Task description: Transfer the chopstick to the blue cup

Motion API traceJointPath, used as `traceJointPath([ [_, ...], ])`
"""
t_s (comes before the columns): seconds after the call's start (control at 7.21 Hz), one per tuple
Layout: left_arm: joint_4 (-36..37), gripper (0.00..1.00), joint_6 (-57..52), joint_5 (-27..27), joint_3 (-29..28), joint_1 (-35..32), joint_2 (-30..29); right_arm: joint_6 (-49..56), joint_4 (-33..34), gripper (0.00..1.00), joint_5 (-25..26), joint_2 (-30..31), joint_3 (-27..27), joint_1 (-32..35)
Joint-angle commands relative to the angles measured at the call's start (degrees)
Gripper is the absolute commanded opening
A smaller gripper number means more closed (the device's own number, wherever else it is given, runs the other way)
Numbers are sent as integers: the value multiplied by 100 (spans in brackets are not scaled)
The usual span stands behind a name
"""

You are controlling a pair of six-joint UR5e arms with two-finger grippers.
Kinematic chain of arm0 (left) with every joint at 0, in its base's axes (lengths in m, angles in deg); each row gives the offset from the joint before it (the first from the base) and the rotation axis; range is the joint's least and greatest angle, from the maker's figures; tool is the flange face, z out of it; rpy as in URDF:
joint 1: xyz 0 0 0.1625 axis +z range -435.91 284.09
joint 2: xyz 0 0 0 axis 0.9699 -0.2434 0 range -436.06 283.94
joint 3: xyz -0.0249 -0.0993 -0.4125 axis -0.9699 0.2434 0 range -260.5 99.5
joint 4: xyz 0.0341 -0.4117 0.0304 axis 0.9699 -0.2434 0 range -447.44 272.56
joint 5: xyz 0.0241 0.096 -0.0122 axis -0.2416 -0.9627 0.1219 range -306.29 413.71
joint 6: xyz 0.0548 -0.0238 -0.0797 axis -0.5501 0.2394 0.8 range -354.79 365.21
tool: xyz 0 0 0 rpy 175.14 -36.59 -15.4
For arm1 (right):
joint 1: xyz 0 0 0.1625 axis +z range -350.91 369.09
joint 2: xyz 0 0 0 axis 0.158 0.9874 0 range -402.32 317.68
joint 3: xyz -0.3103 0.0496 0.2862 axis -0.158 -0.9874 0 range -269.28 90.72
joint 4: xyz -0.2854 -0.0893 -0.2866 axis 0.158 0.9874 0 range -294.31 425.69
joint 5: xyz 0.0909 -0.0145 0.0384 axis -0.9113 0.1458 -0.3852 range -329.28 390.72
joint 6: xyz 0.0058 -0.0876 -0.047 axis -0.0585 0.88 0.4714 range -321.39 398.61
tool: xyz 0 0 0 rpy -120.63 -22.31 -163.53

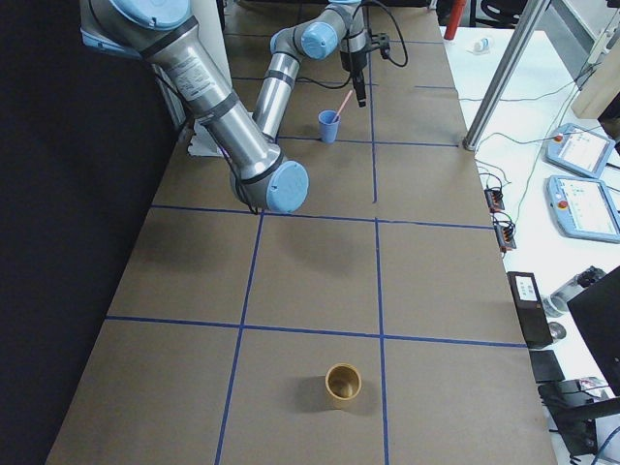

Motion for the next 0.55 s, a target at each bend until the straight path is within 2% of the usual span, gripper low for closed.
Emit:
traceJointPath([
  [0.0, -27, 100, 0, 78, -27, -191, 171, 2242, -9, 100, -1030, 1306, -156, 1638],
  [0.28, -27, 100, 0, 69, 44, -201, 180, 3943, -35, 100, -1460, 2248, -795, 2668],
  [0.42, -27, 100, 9, 69, 61, -218, 180, 4446, -192, 100, -1436, 2618, -1191, 3003],
])
